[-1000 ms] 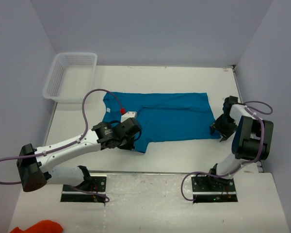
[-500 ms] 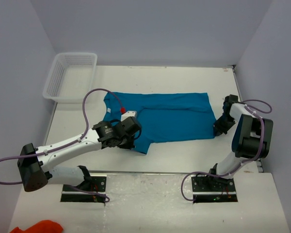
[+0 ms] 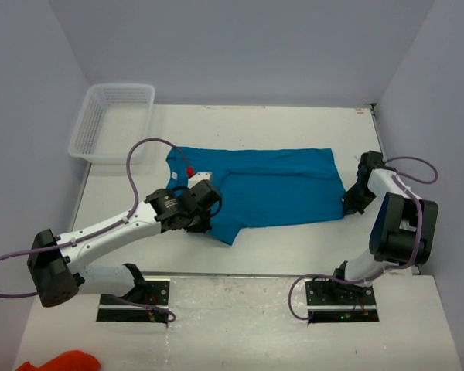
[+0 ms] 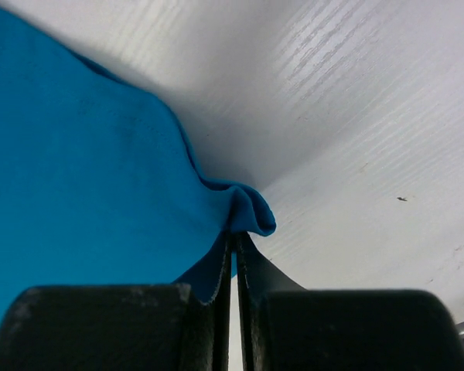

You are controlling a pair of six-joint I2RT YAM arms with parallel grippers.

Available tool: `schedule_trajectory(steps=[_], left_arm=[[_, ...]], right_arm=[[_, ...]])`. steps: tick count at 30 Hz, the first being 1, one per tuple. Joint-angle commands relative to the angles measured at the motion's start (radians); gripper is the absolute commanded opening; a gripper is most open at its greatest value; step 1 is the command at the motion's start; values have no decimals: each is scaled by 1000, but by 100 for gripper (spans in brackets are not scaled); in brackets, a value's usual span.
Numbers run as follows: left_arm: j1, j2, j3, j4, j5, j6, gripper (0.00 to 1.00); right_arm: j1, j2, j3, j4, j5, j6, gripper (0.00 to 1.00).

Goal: Fold and stack the t-shirts
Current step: Grap the side of the flattened tshirt closest away from the robot with both arms, then fold the other side of the tshirt into a rectangle

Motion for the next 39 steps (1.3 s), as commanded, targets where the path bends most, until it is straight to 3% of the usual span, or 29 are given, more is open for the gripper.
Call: schedule_trajectory(steps=[1, 15, 28, 39], left_arm=[[55, 14, 64, -16, -35, 24, 0], [236, 256, 395, -53, -72, 211, 0], [396, 366, 498, -31, -60, 314, 0], [462, 488, 607, -15, -46, 372, 0]], right_arm=[[-1, -63, 40, 27, -2, -28, 0], [39, 36, 235, -65, 21, -79, 0], [97, 222, 456, -167, 81, -94, 0], [111, 308, 552, -213, 93, -111, 0]])
